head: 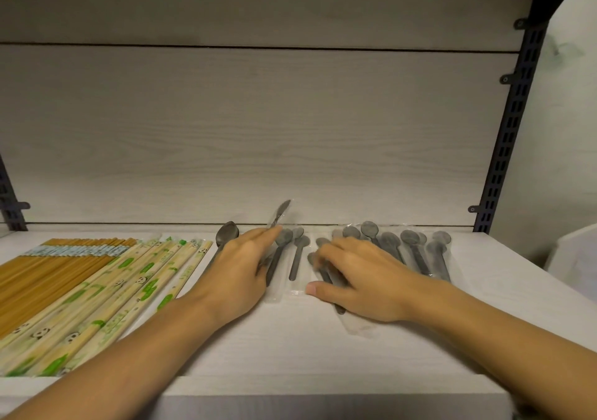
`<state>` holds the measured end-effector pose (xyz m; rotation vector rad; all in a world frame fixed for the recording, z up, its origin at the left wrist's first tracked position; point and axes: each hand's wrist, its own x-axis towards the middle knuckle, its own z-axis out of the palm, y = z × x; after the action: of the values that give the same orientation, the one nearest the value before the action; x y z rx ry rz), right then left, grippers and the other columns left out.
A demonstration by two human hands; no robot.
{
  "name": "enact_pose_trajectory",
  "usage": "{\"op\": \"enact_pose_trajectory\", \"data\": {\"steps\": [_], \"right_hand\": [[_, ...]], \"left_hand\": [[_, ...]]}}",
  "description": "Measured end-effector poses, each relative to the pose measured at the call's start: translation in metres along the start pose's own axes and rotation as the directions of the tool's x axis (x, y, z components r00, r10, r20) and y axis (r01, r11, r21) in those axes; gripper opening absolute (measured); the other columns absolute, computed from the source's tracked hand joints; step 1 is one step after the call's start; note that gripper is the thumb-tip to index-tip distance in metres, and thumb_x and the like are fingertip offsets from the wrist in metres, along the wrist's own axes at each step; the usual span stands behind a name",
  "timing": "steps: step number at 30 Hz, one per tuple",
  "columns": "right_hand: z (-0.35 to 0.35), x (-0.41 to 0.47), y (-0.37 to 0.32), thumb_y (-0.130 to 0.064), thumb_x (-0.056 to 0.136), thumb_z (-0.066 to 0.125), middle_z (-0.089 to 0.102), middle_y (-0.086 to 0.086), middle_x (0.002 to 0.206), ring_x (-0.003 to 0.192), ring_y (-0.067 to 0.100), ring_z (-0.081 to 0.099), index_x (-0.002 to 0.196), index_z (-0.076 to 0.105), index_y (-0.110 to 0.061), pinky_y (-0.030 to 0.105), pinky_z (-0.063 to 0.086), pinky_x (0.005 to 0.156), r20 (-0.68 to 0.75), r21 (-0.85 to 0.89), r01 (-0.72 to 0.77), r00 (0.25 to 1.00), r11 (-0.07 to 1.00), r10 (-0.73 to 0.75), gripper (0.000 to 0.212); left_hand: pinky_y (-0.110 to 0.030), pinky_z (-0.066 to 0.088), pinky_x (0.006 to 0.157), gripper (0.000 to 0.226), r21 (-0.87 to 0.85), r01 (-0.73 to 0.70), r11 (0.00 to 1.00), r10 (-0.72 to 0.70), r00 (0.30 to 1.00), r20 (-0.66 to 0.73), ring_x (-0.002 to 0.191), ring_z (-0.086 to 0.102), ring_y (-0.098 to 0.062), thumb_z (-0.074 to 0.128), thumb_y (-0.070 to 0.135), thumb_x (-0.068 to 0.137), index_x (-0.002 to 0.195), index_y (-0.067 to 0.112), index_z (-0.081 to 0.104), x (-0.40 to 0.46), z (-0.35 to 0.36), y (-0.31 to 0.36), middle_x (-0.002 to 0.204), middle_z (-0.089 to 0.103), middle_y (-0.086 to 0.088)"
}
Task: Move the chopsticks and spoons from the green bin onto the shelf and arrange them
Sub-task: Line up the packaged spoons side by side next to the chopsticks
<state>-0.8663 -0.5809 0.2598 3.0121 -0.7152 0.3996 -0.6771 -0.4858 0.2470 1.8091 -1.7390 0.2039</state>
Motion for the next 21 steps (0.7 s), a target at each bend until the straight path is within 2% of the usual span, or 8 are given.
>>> {"op": "enact_pose_trajectory", "data": {"steps": [3, 6, 8, 9, 11, 14, 17, 21], "right_hand": [[-0.002, -0.002, 0.001, -0.066, 0.088, 0.042, 0.058, -0.006, 0.104, 0.099, 0.012, 0.052, 0.111, 0.061, -0.023, 0.029, 0.041, 0.092, 0.038, 0.061, 0.044, 0.998, 0.997, -0.046, 0.052], [0.001, 0.000, 0.002, -0.078, 0.082, 0.029, 0.061, -0.005, 0.106, 0.101, 0.013, 0.053, 0.115, 0.059, -0.021, 0.035, 0.039, 0.099, 0.103, 0.034, 0.071, 0.992, 0.997, -0.074, 0.072], [0.004, 0.001, 0.004, -0.080, 0.082, 0.027, 0.057, -0.008, 0.107, 0.104, 0.012, 0.049, 0.116, 0.052, -0.024, 0.038, 0.035, 0.104, 0.162, 0.036, 0.037, 0.986, 0.999, -0.042, 0.070], [0.006, 0.001, 0.005, -0.080, 0.081, 0.029, 0.055, -0.008, 0.113, 0.110, 0.013, 0.046, 0.121, 0.048, -0.026, 0.039, 0.032, 0.107, 0.189, 0.048, 0.011, 0.982, 0.999, -0.020, 0.070], [0.008, 0.001, 0.006, -0.083, 0.079, 0.030, 0.049, -0.006, 0.122, 0.118, 0.015, 0.043, 0.128, 0.039, -0.031, 0.041, 0.029, 0.111, 0.202, 0.069, -0.027, 0.979, 0.997, 0.012, 0.073], [0.006, 0.002, 0.005, -0.082, 0.078, 0.032, 0.045, -0.006, 0.126, 0.121, 0.016, 0.041, 0.126, 0.042, -0.029, 0.042, 0.028, 0.112, 0.165, 0.082, -0.017, 0.986, 0.996, 0.003, 0.072], [0.005, 0.003, 0.004, -0.076, 0.083, 0.033, 0.035, -0.007, 0.147, 0.138, 0.010, 0.027, 0.134, 0.045, -0.024, 0.042, 0.017, 0.118, 0.163, 0.068, 0.010, 0.986, 0.998, -0.021, 0.074], [0.008, 0.004, 0.004, -0.078, 0.083, 0.025, 0.036, -0.013, 0.145, 0.131, 0.006, 0.033, 0.140, 0.043, -0.023, 0.040, 0.021, 0.116, 0.168, 0.050, 0.020, 0.985, 0.999, -0.028, 0.081]], "left_hand": [[-0.012, 0.033, 0.095, 0.054, -0.009, -0.025, 1.000, 0.025, 1.000, 0.017, 0.121, 0.052, -0.016, 0.048, -0.001, 0.089, 0.137, 0.025, 0.051, 0.001, 0.003, -0.005, 0.132, 0.058, 0.002], [-0.030, 0.048, 0.089, 0.025, 0.008, -0.004, 1.000, 0.004, 0.994, 0.107, 0.100, 0.060, -0.016, 0.049, 0.017, 0.094, 0.112, 0.021, 0.066, 0.002, 0.007, -0.010, 0.111, 0.067, 0.001], [-0.038, 0.049, 0.082, 0.022, 0.011, 0.016, 1.000, -0.017, 0.990, 0.137, 0.090, 0.059, -0.013, 0.049, 0.033, 0.095, 0.100, 0.022, 0.066, 0.001, 0.007, -0.010, 0.099, 0.066, 0.005], [-0.037, 0.049, 0.083, 0.025, 0.014, 0.022, 1.000, -0.023, 0.989, 0.147, 0.093, 0.059, -0.012, 0.047, 0.040, 0.094, 0.101, 0.024, 0.066, 0.001, 0.007, -0.009, 0.100, 0.065, 0.008], [-0.036, 0.045, 0.094, 0.034, 0.062, 0.018, 0.998, -0.030, 0.981, 0.190, 0.111, 0.054, -0.012, 0.042, 0.050, 0.095, 0.115, 0.031, 0.062, 0.000, 0.006, -0.007, 0.121, 0.059, 0.013], [-0.033, 0.030, 0.108, 0.048, 0.162, -0.011, 0.987, -0.037, 0.956, 0.291, 0.127, 0.036, -0.013, 0.031, 0.054, 0.096, 0.140, 0.037, 0.041, 0.000, 0.006, -0.003, 0.148, 0.036, 0.019], [-0.029, 0.024, 0.110, 0.048, 0.149, -0.052, 0.987, 0.002, 0.950, 0.314, 0.131, 0.032, -0.010, 0.028, 0.050, 0.098, 0.144, 0.036, 0.036, 0.000, 0.006, -0.002, 0.148, 0.036, 0.018], [-0.027, 0.019, 0.112, 0.049, 0.195, -0.035, 0.980, -0.035, 0.938, 0.344, 0.136, 0.026, -0.008, 0.022, 0.049, 0.100, 0.145, 0.036, 0.032, -0.001, 0.006, -0.002, 0.146, 0.035, 0.014]]}}
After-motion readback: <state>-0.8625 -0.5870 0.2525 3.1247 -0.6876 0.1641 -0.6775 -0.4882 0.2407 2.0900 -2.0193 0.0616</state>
